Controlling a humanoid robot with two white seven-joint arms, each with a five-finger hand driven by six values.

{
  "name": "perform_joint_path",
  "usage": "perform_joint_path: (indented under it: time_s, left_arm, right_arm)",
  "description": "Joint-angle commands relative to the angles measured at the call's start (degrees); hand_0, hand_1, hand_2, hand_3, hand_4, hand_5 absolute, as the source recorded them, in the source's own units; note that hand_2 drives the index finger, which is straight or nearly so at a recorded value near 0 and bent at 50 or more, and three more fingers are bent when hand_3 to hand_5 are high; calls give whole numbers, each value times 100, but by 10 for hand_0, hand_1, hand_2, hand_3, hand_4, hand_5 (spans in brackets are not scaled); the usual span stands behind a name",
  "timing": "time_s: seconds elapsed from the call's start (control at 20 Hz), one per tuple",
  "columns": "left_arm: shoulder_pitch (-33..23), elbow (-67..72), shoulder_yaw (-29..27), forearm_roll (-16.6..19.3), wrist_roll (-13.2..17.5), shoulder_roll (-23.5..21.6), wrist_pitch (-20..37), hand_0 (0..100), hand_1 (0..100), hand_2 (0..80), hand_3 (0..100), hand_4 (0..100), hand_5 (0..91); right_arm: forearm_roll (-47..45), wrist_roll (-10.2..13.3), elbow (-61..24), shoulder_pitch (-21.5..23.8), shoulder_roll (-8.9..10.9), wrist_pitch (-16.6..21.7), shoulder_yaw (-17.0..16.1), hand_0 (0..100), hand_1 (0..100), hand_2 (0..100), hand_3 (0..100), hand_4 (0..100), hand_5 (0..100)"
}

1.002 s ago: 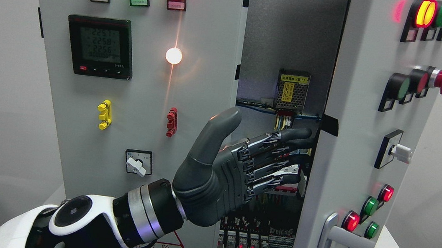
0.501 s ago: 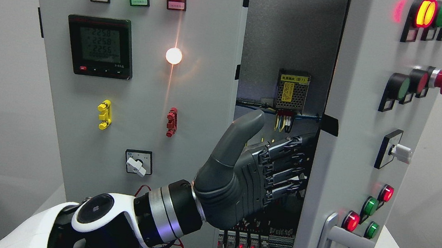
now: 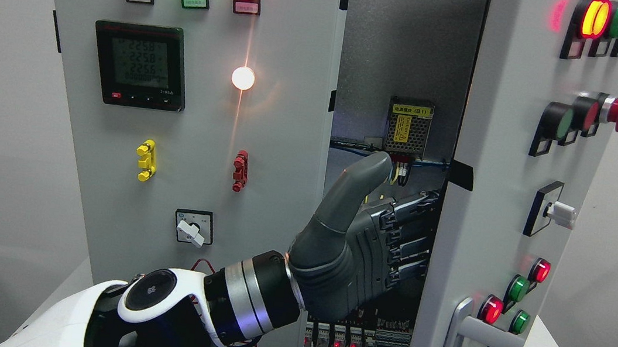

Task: Open door with both hands

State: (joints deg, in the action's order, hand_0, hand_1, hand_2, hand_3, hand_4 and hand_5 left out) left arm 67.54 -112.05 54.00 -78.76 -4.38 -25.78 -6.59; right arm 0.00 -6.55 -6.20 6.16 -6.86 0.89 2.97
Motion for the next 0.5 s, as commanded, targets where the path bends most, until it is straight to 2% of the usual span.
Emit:
perform_joint_path:
  time_s: [0.0,0.45]
  left_arm:
    - [32,52,102,-17,-1,214,9,0,0,0,0,0,0]
    - [23,52,146,-17,-1,407,9,0,0,0,0,0,0]
  right_arm:
    - [-62,-4,4,0,0,-1,2,191,0,0,0,0,0]
    - [-62,-4,-4,0,0,-1,2,191,0,0,0,0,0]
